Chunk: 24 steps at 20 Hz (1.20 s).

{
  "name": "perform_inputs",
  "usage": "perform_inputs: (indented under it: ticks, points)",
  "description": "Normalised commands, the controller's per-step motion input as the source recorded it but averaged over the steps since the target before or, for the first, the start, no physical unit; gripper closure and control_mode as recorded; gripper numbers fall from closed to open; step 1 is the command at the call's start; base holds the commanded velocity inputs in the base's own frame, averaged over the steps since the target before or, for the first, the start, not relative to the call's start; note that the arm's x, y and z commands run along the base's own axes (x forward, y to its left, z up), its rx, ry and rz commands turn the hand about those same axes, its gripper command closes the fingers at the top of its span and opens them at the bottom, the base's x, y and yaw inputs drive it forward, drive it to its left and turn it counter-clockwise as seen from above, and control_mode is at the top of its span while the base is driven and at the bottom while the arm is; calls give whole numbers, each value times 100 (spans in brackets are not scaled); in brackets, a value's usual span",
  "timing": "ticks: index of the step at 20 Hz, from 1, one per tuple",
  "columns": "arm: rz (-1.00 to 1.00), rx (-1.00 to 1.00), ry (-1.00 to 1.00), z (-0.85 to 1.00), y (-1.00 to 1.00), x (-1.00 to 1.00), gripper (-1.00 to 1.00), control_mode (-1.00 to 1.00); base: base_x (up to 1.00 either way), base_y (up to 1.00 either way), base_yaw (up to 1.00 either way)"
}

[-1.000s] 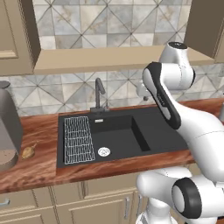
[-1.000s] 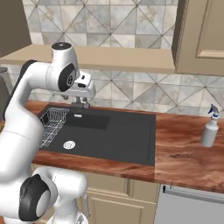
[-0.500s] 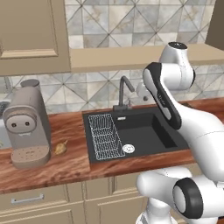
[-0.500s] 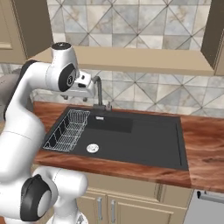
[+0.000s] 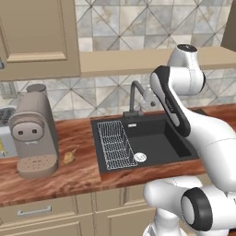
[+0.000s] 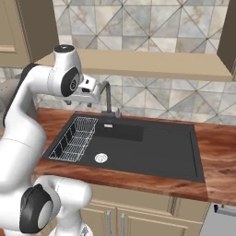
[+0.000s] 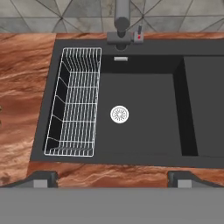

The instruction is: Turn on the sink faucet. Then move the onion from the counter to the sink. Turn off the sink. Move the vegetable from the sink to the pot next to the stove. Finally move the pot to the front center burner.

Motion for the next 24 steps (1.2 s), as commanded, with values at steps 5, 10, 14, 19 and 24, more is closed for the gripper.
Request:
perform_inputs:
  ticks: [5,10,14,19,24]
  points:
    - [0,0,0,0,0,0,-100,100,23,11,0]
    - [2,2,-3,-8,-14,0,-100,-100,0,0,0]
    - [15,8,-18,-23,-66,-5,-100,-100,0,0,0]
    - [26,9,-19,-33,-44,0,-100,-100,0,0,0]
    - [37,7,-19,-52,-4,21,-100,-100,0,0,0]
